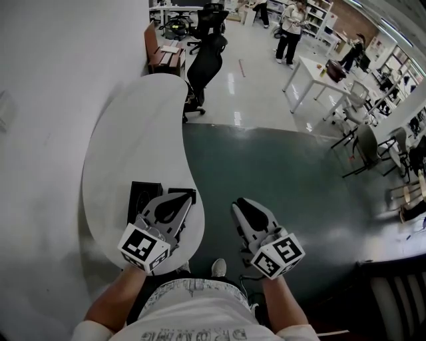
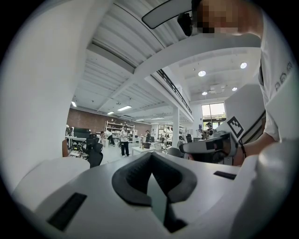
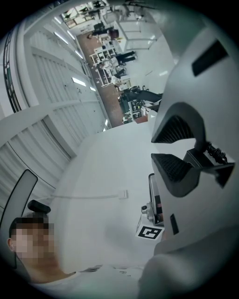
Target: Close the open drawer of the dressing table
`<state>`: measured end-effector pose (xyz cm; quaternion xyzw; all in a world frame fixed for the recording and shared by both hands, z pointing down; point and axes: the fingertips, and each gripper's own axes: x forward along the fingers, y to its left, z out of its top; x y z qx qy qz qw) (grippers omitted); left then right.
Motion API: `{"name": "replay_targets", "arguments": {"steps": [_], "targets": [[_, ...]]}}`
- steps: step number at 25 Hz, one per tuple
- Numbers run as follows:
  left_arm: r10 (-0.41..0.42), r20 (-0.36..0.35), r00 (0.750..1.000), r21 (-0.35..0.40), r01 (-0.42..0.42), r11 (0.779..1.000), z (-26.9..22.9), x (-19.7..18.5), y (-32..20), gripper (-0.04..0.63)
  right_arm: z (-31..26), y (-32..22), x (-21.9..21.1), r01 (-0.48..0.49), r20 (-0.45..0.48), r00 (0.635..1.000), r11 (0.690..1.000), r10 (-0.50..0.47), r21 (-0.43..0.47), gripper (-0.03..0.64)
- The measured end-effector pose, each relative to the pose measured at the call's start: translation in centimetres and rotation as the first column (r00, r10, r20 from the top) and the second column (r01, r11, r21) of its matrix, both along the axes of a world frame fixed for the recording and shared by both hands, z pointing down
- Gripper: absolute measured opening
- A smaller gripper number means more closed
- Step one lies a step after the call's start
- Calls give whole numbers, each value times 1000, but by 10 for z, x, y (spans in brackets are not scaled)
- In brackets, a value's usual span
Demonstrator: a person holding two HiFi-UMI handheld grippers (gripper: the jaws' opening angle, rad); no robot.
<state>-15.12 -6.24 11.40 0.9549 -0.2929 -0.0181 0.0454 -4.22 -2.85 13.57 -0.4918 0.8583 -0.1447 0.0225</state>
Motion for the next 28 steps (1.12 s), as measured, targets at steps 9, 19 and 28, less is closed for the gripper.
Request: {"name": "replay_targets", "arguments": {"steps": [9, 19, 28], "targets": [[8, -3, 1000, 0, -8, 1000, 0, 9, 0, 15, -1, -1, 5, 3, 0, 1000, 1000, -3, -5, 49], [15, 0, 1000, -4, -15, 1000, 1, 20, 0, 15, 0, 0, 8, 9, 12, 1000, 1000, -9, -8, 9], [0, -1, 1000, -7, 0, 1000, -2, 20, -4, 15, 3, -4, 6, 26, 24, 999, 999, -25, -25, 8]]}}
